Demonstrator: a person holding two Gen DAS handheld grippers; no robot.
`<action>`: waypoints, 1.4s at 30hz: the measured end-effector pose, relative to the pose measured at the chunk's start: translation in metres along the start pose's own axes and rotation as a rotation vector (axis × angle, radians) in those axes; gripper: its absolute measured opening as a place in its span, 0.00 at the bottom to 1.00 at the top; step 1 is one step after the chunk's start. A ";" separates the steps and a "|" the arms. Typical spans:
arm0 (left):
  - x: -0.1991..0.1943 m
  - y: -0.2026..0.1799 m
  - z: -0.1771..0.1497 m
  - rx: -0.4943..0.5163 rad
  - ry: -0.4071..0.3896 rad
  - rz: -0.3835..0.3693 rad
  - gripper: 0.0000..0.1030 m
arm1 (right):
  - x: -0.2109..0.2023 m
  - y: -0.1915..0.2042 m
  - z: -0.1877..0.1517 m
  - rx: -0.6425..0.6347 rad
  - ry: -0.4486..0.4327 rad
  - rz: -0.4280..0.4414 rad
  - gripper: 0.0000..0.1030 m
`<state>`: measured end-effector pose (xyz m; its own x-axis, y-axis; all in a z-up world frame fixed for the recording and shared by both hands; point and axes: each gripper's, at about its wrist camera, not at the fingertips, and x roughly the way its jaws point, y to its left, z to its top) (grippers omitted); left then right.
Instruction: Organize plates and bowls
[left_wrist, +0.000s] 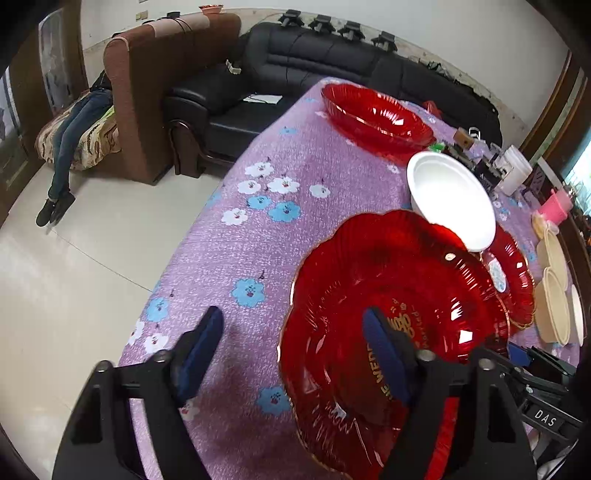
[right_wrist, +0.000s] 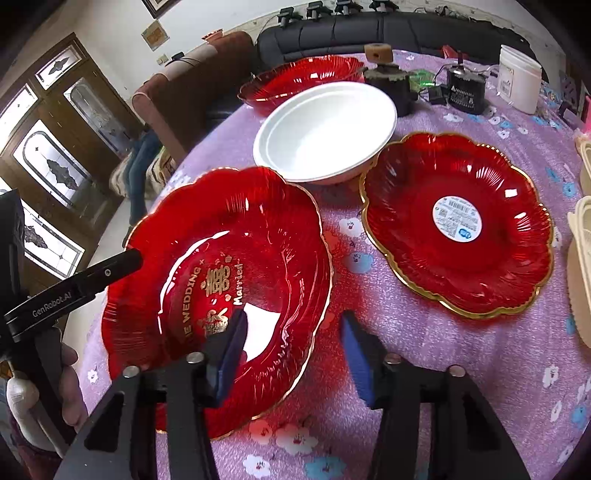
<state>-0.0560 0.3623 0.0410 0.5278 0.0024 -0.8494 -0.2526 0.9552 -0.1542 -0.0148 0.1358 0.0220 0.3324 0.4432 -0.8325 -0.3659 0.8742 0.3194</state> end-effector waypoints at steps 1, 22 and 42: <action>0.004 -0.002 0.000 0.007 0.015 -0.004 0.54 | 0.002 0.000 0.001 0.000 0.002 -0.002 0.44; -0.077 -0.027 -0.002 0.041 -0.178 -0.011 0.27 | -0.049 0.015 -0.004 -0.050 -0.152 0.005 0.22; -0.047 -0.027 -0.026 0.029 -0.134 0.034 0.27 | -0.030 0.013 -0.026 -0.098 -0.138 -0.073 0.21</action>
<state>-0.0950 0.3291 0.0723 0.6238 0.0723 -0.7783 -0.2497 0.9620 -0.1108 -0.0519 0.1285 0.0396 0.4751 0.4081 -0.7796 -0.4168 0.8846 0.2091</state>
